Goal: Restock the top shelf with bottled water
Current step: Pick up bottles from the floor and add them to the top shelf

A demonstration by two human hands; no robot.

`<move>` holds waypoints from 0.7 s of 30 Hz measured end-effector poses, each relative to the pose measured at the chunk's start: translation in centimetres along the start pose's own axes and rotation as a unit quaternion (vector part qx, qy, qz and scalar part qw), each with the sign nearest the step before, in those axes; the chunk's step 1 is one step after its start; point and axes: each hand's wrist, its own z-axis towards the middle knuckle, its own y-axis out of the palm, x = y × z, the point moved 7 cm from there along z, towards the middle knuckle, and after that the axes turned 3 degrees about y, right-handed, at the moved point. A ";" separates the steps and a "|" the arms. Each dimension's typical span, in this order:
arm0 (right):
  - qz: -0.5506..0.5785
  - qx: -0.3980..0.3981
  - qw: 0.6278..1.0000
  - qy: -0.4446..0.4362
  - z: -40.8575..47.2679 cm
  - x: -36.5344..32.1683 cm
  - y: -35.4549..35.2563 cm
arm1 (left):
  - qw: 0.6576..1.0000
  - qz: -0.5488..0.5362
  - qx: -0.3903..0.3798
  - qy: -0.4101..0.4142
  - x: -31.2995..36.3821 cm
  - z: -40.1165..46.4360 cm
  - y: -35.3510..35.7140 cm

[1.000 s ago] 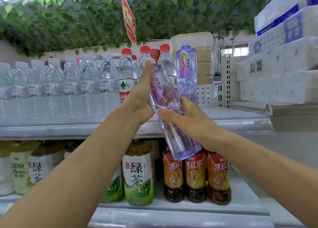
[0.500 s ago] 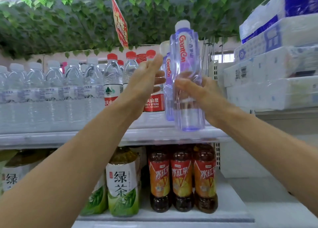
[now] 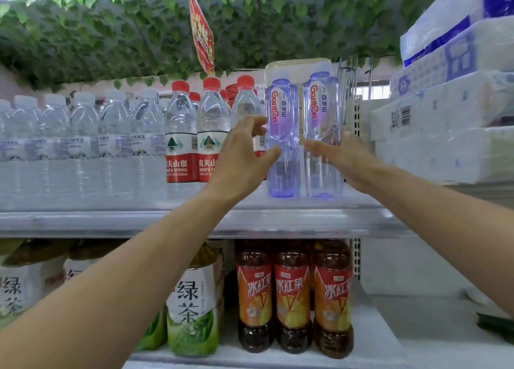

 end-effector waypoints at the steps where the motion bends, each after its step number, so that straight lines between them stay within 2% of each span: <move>1: -0.017 0.001 1.000 0.003 0.2 0.1 -0.2 | 1.000 0.012 0.003 0.009 0.2 0.3 0.2; 5: -0.120 -0.015 0.992 0.018 -0.4 0.1 -0.5 | 0.996 0.073 0.023 0.051 1.4 2.5 0.4; 8: -0.197 0.018 0.980 0.020 -1.0 1.2 -1.6 | 0.992 0.101 0.013 0.077 2.8 4.8 0.1; 11: -0.220 0.032 0.974 0.034 -1.0 1.8 -2.1 | 0.987 0.146 -0.017 0.071 3.2 7.1 0.1; 16: -0.240 0.012 0.969 0.065 -0.4 1.6 -1.6 | 0.970 0.225 -0.084 0.039 2.7 9.2 1.0; 21: -0.255 -0.004 0.962 0.097 0.9 2.1 -0.9 | 0.972 0.218 -0.077 0.041 2.0 9.7 1.1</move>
